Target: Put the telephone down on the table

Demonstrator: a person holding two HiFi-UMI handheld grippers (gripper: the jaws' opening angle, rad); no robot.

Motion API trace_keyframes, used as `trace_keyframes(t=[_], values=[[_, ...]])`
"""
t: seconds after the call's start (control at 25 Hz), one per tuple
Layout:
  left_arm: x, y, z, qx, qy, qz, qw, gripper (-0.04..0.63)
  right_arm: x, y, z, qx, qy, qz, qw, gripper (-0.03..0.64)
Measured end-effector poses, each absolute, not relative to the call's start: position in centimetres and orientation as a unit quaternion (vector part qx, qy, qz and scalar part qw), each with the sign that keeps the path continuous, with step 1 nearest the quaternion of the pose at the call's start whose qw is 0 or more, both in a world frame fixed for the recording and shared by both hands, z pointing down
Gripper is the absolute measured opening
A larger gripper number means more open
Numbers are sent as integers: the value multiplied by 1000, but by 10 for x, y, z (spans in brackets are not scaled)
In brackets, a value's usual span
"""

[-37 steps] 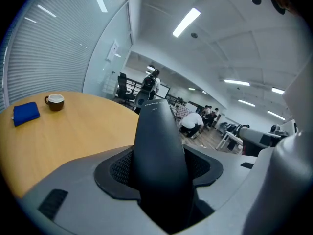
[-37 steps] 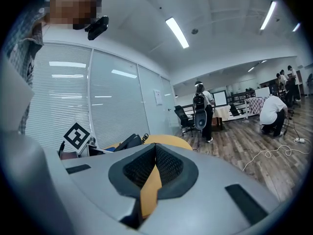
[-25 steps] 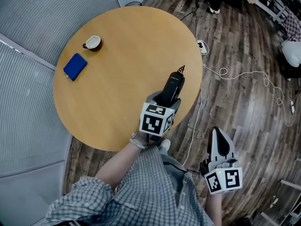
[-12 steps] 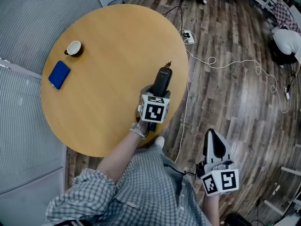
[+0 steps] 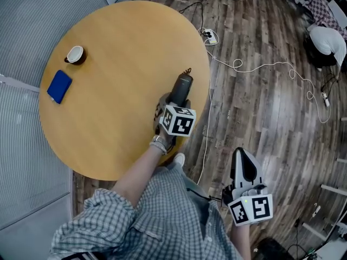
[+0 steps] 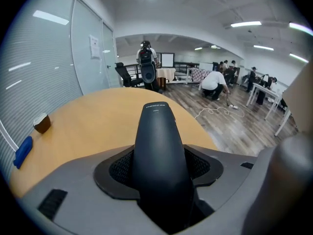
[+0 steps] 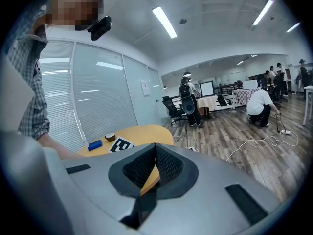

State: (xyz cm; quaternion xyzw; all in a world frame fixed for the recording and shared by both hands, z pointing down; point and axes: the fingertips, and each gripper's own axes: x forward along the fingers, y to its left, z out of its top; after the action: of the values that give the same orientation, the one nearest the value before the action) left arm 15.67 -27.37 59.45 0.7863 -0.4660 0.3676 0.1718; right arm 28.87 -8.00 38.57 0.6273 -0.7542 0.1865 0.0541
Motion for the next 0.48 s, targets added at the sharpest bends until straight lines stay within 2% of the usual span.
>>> trace_keyframes(t=[0.16,0.48], values=[[157,-276,597,783,-471,380,144,282,286,-80,387,628,-753,188,57,11],[160,-274,600,800,-441,383,136,293,274,-80,386,621,-760,183,55,9]])
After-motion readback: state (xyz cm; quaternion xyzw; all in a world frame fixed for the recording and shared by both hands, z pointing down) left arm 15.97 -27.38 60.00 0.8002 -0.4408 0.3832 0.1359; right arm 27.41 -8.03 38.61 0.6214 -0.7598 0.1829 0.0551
